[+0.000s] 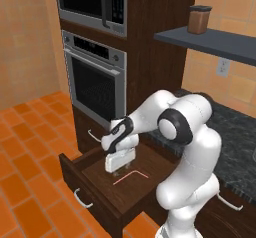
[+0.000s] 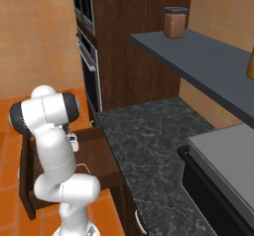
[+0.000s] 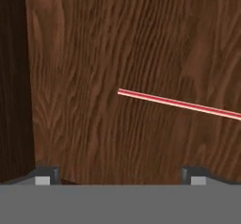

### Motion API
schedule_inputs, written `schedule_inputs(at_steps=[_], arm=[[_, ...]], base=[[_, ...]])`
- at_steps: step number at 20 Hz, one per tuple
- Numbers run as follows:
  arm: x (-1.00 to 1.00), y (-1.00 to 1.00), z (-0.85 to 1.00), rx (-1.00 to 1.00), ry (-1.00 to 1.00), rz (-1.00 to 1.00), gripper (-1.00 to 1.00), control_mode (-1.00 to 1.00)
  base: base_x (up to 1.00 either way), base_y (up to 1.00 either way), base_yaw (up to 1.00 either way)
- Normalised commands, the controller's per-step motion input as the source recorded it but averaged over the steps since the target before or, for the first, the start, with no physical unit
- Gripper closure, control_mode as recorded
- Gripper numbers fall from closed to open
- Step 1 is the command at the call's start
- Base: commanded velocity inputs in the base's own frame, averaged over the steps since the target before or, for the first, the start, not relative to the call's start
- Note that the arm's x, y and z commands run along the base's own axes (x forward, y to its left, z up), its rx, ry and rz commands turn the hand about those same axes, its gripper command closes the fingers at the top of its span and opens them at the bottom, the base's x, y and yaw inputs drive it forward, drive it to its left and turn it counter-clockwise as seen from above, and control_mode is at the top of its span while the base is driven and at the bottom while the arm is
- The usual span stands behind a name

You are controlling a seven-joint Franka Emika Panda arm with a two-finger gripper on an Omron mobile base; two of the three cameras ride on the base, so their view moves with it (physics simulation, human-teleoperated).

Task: Take a straw from the drawer in front and place it inside the glass cup on the dining counter.

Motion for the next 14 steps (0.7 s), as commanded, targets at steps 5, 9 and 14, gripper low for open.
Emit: schedule_inputs(at_steps=[5, 9, 14], arm=[[0.28, -0.69, -0.04, 0.0, 0.0, 0.0, -1.0, -1.0], [0.33, -0.37, -0.26, 0.0, 0.0, 0.03, -1.0, -1.0], [0.4, -0.17, -0.48, 0.0, 0.0, 0.1, -1.0, -1.0]], base=[[0.0, 0.0, 0.0], [0.0, 0.0, 0.0], [0.0, 0.0, 0.0]])
